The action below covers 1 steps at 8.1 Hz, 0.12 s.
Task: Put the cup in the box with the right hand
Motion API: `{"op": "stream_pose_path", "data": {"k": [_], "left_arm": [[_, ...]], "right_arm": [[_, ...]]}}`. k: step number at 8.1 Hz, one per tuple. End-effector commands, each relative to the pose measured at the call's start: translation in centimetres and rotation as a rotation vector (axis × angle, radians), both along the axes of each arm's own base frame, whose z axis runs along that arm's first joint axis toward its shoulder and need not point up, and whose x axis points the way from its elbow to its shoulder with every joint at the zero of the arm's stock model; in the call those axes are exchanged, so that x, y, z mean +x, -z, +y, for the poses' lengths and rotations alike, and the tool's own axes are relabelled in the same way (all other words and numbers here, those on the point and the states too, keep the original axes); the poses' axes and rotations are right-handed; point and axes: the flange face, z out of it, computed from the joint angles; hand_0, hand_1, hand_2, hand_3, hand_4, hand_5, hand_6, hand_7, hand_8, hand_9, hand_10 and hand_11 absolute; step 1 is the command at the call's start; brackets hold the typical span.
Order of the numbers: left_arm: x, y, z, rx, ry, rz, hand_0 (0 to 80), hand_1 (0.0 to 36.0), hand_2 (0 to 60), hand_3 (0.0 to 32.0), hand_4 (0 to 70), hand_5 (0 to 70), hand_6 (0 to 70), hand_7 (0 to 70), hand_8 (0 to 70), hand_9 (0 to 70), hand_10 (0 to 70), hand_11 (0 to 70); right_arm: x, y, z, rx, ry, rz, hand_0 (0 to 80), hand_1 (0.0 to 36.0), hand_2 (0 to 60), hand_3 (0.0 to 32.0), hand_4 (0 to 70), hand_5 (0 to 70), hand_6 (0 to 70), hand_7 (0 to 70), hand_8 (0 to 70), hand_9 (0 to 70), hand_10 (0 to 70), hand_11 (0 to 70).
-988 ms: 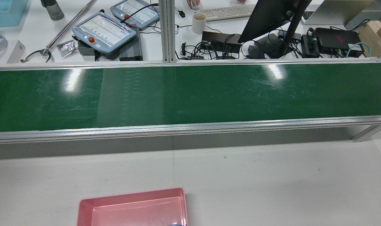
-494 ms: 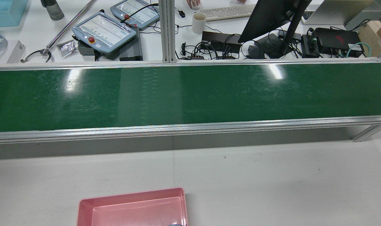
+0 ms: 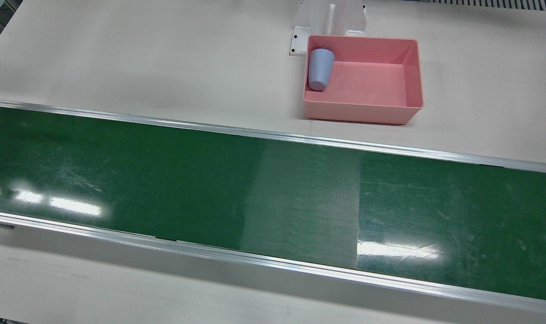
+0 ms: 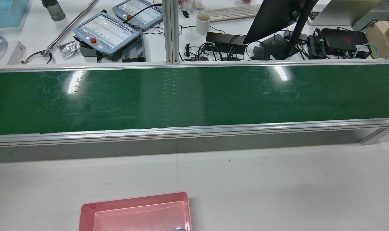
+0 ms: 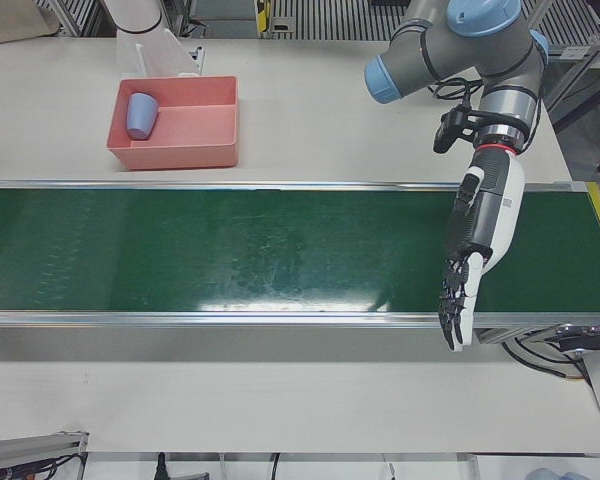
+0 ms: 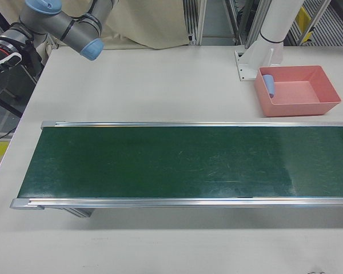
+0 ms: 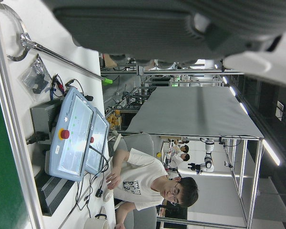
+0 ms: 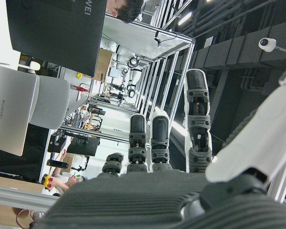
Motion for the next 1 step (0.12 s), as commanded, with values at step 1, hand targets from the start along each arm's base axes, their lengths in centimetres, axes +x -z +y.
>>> {"op": "stream_pose_path", "data": {"k": [1], "left_arm": [[-0.01,0.08,0.0,0.002,0.0,0.0,0.0,0.0,0.0,0.0,0.0,0.0,0.0,0.0,0.0,0.0,0.0,0.0]], "right_arm": [[0.07,0.09,-0.1,0.001,-0.001,0.0,40.0,0.0,2.0,0.0,64.3,1.1,13.7,61.9,16.4,29.2,5.5,7.2]]}}
